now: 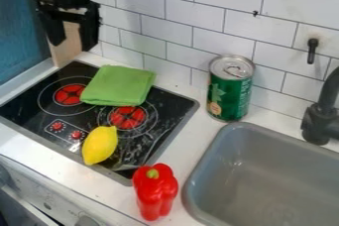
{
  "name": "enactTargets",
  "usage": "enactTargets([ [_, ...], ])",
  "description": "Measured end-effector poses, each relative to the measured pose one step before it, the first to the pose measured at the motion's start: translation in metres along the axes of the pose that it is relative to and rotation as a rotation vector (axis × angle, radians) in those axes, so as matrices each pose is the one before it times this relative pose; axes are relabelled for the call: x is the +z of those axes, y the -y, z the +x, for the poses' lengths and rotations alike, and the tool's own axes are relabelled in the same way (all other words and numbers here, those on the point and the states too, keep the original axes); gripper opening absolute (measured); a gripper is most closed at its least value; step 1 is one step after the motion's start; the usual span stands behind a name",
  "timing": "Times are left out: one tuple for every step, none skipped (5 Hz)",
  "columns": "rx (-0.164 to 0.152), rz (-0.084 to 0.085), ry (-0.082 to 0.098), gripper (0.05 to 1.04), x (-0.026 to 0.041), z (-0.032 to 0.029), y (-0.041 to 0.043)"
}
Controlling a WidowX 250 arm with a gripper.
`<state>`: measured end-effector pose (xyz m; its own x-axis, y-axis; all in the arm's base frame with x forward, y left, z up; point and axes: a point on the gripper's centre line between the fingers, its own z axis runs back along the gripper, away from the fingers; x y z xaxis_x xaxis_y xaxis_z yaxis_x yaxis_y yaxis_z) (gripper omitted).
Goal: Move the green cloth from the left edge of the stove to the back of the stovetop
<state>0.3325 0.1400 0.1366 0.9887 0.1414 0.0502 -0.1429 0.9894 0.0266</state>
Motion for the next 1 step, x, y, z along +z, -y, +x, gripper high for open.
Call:
enactTargets([
  [-0.0216, 0.0090, -0.1022, 0.999, 0.00342, -0.03138, 0.00173],
])
